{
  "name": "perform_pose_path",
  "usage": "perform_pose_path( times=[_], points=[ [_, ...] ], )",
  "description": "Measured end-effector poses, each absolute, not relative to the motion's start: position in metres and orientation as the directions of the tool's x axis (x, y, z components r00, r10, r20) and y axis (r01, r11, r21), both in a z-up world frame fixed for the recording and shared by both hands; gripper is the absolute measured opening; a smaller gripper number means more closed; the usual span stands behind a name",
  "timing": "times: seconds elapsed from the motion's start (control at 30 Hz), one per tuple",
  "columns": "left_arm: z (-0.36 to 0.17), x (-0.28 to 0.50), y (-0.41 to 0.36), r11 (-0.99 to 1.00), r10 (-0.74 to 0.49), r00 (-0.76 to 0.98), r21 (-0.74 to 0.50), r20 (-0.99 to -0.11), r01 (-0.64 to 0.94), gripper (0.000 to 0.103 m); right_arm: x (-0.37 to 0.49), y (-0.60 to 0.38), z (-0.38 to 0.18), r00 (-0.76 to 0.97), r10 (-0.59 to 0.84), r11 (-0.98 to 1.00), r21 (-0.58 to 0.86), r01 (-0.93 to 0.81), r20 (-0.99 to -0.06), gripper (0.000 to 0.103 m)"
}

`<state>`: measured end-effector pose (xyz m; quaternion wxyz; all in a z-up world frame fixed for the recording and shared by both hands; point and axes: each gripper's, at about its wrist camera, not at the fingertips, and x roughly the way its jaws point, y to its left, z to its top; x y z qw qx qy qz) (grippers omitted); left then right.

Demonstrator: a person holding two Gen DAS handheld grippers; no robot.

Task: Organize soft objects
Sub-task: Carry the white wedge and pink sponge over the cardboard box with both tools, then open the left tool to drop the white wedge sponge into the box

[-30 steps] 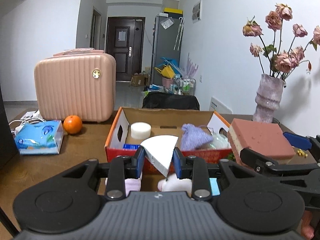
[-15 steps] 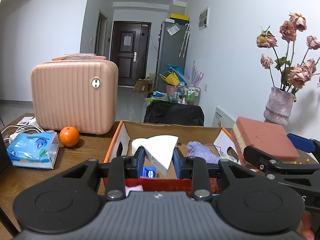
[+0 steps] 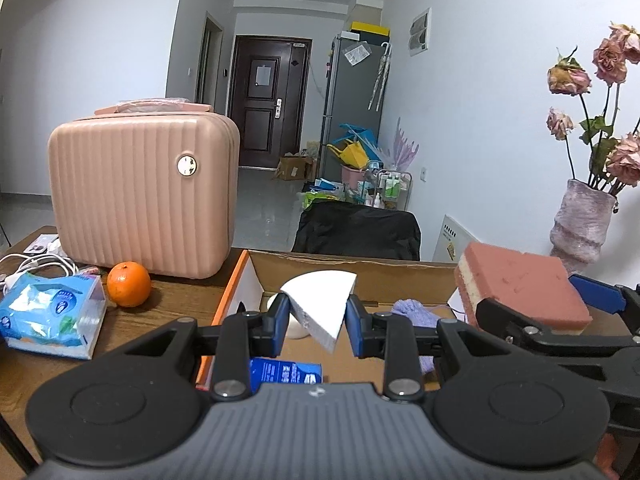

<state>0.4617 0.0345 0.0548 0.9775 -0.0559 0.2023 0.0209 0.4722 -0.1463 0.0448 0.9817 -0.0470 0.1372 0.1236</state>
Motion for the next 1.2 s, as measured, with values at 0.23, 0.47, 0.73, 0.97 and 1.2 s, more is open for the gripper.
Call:
perform_pose_path(
  times=[0.23, 0.47, 0.73, 0.97, 1.2],
  points=[
    [0.048, 0.486, 0.035, 0.994, 0.023, 0.909, -0.091, -0.417, -0.067, 0.031, 0.499, -0.139, 0.038, 0.924, 0.217, 0.967, -0.063, -0.249, -0.313, 0.099],
    [0.042, 0.508, 0.040, 0.994, 0.036, 0.898, -0.081, -0.439, -0.079, 0.030, 0.524, -0.132, 0.028, 0.914, 0.205, 0.966, -0.077, -0.246, -0.349, 0.099],
    [0.032, 0.529, 0.040, 0.994, 0.044, 0.877, -0.065, -0.478, -0.086, 0.030, 0.546, -0.127, 0.015, 0.897, 0.191, 0.968, -0.078, -0.240, -0.400, 0.099],
    [0.022, 0.537, 0.041, 0.994, 0.054, 0.864, -0.052, -0.501, -0.093, 0.032, 0.554, -0.128, 0.003, 0.889, 0.168, 0.972, -0.079, -0.222, -0.427, 0.099],
    [0.020, 0.538, 0.044, 0.993, 0.072, 0.869, -0.044, -0.490, -0.108, 0.063, 0.555, -0.127, 0.001, 0.886, 0.159, 0.973, -0.083, -0.216, -0.435, 0.101]
  ],
)
